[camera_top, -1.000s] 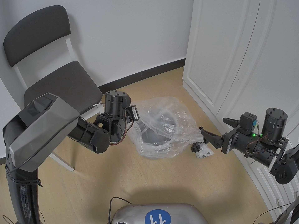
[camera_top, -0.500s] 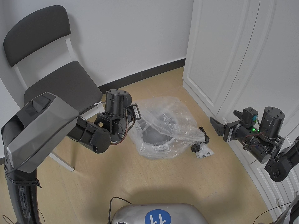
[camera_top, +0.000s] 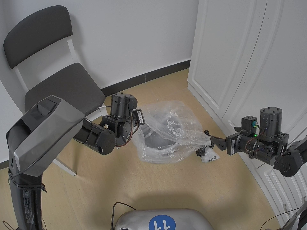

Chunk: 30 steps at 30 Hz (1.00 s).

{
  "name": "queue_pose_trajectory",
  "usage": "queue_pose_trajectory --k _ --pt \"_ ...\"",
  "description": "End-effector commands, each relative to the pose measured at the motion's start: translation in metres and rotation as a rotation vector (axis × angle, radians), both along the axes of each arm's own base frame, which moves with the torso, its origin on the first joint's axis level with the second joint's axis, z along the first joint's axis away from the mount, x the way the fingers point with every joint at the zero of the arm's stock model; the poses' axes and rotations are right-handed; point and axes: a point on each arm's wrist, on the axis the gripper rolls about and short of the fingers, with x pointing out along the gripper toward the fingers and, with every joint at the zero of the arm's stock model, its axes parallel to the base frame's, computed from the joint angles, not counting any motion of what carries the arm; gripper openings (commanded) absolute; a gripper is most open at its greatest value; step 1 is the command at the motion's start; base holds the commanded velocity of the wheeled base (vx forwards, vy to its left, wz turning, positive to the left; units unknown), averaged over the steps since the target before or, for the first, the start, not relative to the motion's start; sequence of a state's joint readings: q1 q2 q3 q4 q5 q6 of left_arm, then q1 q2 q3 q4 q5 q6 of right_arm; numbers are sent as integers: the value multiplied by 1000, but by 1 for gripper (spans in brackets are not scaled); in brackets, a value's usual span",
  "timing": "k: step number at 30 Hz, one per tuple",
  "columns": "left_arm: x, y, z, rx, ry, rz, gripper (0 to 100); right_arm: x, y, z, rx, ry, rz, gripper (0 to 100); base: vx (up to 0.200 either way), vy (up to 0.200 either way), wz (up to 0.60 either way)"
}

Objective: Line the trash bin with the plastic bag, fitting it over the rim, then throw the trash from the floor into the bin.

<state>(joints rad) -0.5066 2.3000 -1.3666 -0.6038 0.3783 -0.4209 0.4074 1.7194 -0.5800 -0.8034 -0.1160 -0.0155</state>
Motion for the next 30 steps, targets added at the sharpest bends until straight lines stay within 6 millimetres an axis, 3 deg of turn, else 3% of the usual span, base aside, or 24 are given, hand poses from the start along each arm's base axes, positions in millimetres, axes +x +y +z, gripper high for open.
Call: queue_pose_trajectory --k 1,8,16,30 --pt "30 -4 -41 32 78 26 0 10 30 49 49 165 130 100 0 0 0" --pt "46 -5 -54 0 78 49 0 20 58 27 3 221 193 100 0 0 0" --pt "60 8 -68 2 85 86 0 36 78 10 -46 237 225 100 0 0 0" --pt "51 25 -45 12 81 108 0 51 93 -26 -211 264 301 100 0 0 0"
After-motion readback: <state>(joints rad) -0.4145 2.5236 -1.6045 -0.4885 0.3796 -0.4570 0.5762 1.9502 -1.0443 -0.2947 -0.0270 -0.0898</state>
